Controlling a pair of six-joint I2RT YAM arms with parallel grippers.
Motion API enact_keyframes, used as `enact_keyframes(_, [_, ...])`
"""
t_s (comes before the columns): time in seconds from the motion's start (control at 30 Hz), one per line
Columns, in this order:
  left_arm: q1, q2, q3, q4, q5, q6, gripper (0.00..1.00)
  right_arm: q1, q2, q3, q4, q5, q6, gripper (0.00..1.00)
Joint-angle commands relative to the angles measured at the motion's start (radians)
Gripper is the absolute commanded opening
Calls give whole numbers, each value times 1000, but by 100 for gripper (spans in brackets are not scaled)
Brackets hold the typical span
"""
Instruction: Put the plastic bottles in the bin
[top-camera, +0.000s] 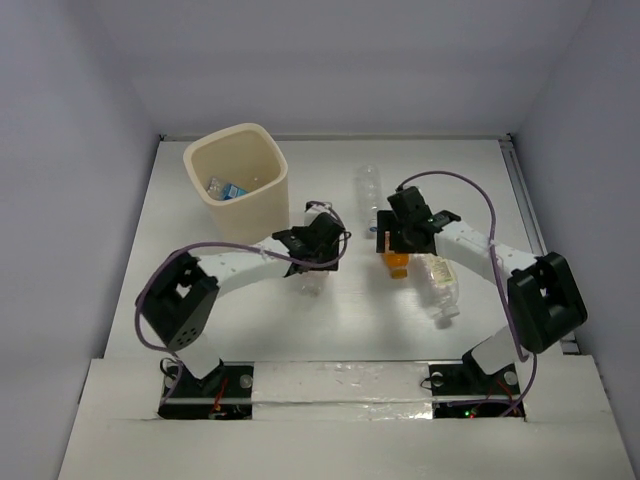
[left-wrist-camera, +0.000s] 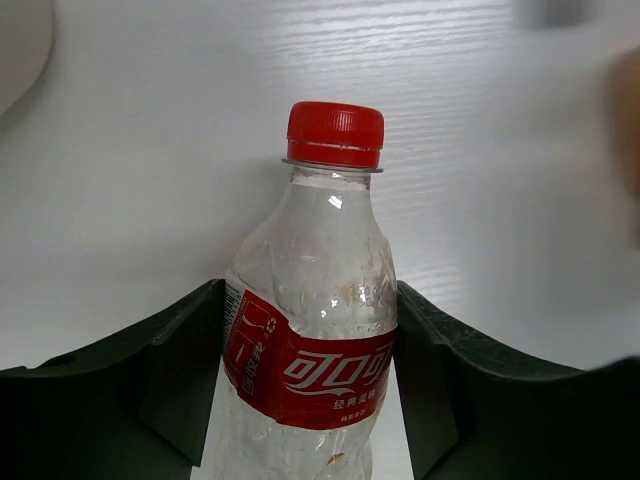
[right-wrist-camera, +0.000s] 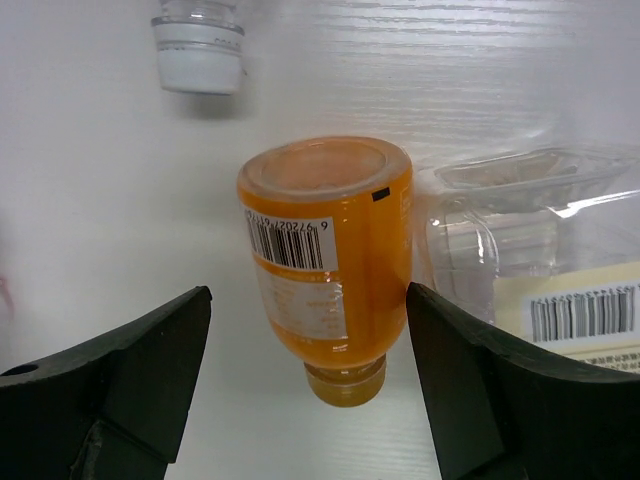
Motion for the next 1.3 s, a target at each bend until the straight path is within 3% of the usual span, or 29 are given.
enact_keyframes(0.0, [-23, -210, -4, 23, 16, -41, 45, -3, 33, 55, 41, 38, -26, 84])
enact_keyframes(0.17, [-23, -414, 69, -24, 7, -18, 45, -3, 80, 58, 54, 23, -23, 84])
enact_keyframes(0.23, [-23, -438, 173, -56, -37, 29, 45, -3, 102, 63, 55, 26, -23, 82])
enact_keyframes(0.37, [118, -429, 405, -119, -18, 121, 46, -3, 98, 59, 66, 37, -17, 64])
enact_keyframes(0.43, [192, -413, 456, -128, 5, 146, 46, -3, 75, 54, 64, 24, -14, 60])
enact_keyframes(0.5, [297, -393, 519, -138, 39, 164, 46, -3, 14, 46, 51, 12, -11, 58])
enact_keyframes(0.77, [531, -293, 576, -122, 93, 195, 49, -3, -265, 48, 45, -106, 6, 58])
enact_keyframes(0.9, [586, -259, 551, -109, 98, 195, 57, 15, -325, 138, 37, -167, 35, 58])
enact_keyframes(0.93, [586, -259, 543, -101, 98, 197, 68, 27, -328, 194, 35, -181, 40, 58])
enact_keyframes(1.03, [596, -276, 522, -95, 93, 201, 87, 75, -298, 290, 44, -172, 60, 58])
enact_keyframes(1.13, [596, -299, 528, -101, 99, 210, 92, 124, -191, 442, 37, -166, 62, 58])
enact_keyframes(1.27, [596, -360, 563, -131, 125, 218, 90, 179, -39, 673, 26, -181, 100, 58])
